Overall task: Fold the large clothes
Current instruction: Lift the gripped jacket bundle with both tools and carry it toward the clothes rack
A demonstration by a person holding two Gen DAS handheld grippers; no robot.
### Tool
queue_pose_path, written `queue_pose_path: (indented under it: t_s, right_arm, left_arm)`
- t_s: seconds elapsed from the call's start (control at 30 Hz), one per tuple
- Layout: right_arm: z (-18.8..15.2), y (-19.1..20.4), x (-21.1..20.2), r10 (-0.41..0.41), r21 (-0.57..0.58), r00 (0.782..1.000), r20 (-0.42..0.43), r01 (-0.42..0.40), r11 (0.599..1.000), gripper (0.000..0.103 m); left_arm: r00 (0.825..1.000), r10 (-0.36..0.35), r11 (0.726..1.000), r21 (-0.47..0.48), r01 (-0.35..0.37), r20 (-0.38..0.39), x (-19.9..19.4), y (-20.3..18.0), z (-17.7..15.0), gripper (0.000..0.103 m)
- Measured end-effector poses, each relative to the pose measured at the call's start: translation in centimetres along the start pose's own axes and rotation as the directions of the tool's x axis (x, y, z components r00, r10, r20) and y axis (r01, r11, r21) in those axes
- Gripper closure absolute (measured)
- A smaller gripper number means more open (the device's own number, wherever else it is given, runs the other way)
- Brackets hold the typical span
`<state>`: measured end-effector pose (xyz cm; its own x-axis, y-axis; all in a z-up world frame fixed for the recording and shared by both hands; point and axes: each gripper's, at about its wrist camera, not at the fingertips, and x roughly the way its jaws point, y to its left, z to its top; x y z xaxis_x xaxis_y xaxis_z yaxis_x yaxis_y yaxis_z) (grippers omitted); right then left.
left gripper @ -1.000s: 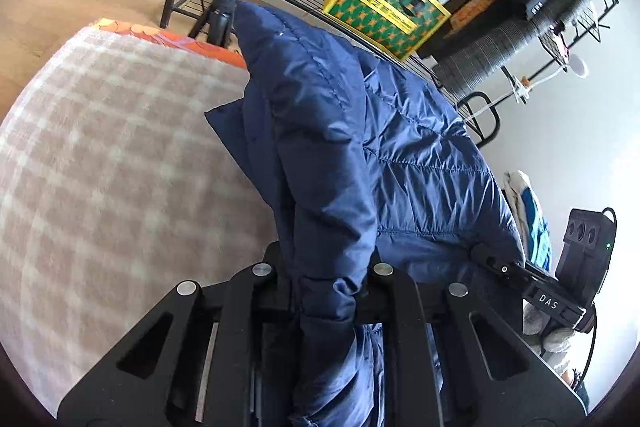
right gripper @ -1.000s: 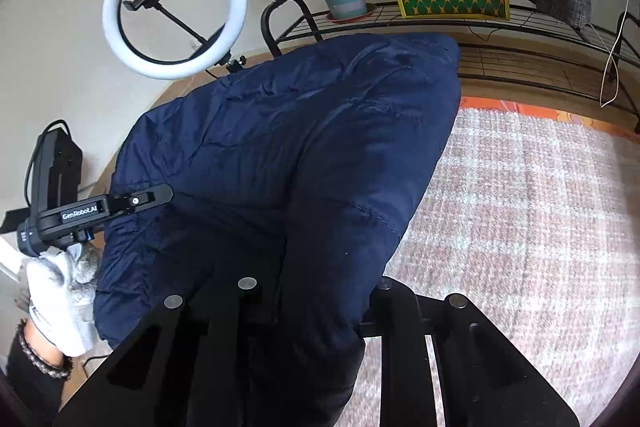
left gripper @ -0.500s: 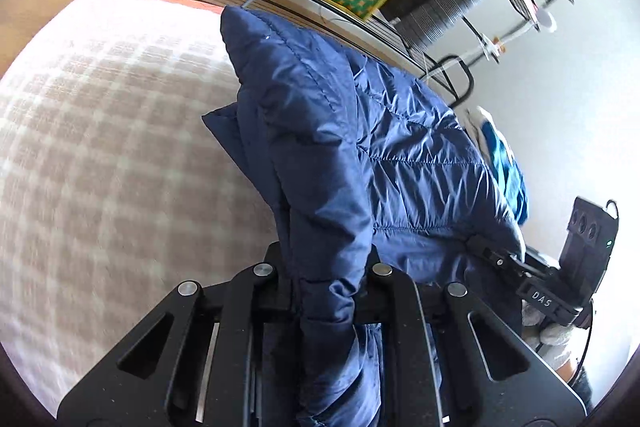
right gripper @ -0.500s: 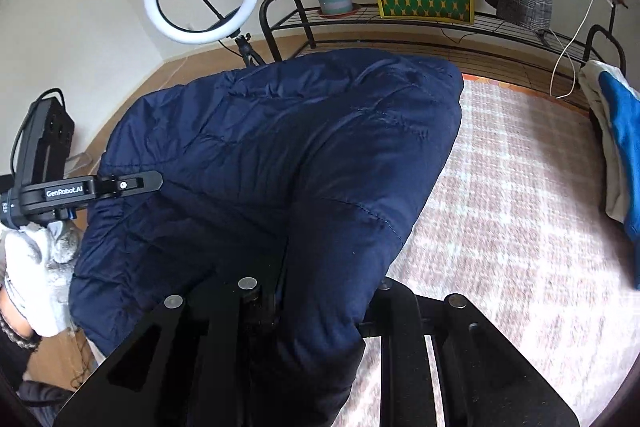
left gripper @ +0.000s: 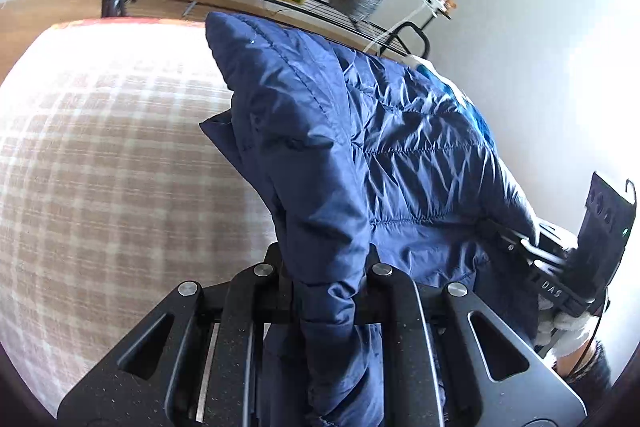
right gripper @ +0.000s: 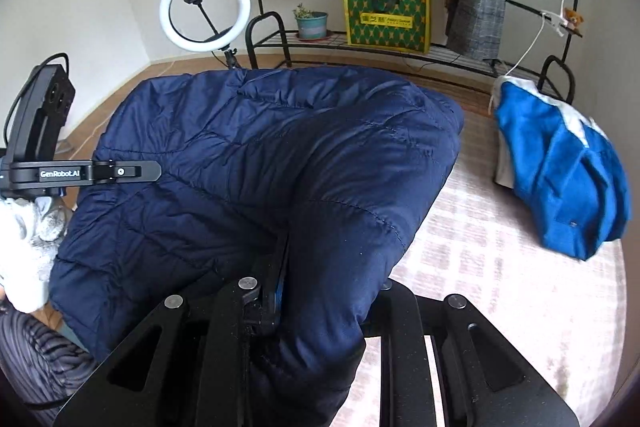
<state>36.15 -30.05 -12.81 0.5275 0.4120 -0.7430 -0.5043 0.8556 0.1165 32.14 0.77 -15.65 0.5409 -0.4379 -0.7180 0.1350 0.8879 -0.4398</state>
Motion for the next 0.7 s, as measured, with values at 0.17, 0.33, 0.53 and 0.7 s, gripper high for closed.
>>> queue_pose_path:
  t_s: [0.17, 0.33, 0.53, 0.7]
  right_arm:
    - [-2.0, -1.0, -3.2, -0.034, -0.012, 0.999, 0.032, 0.035, 0.999, 0.084]
    - [-3.4, -2.1, -5.6, -0.08, -0.02, 0.995, 0.057, 0.081, 0.996, 0.084]
    - [-4.8, -3.4, -7.9, -0.131, -0.025, 0.988, 0.078, 0.134, 0.991, 0.084]
    - [-6.0, -4.0, -9.0, -0.164, -0.02, 0.983, 0.086, 0.167, 0.986, 0.084]
  left_arm:
    - [1.0, 0.017, 0.997, 0.078, -0.019, 0.023, 0.0, -4.5, -1.3, 0.089]
    - [0.999, 0.02, 0.988, 0.153, -0.026, 0.04, 0.4, -8.3, -2.5, 0.089]
    - [0.998, 0.012, 0.97, 0.241, -0.025, 0.055, 1.1, -12.1, -3.9, 0.089]
    - [0.999, 0.002, 0.957, 0.288, -0.017, 0.053, 2.0, -14.0, -4.3, 0.089]
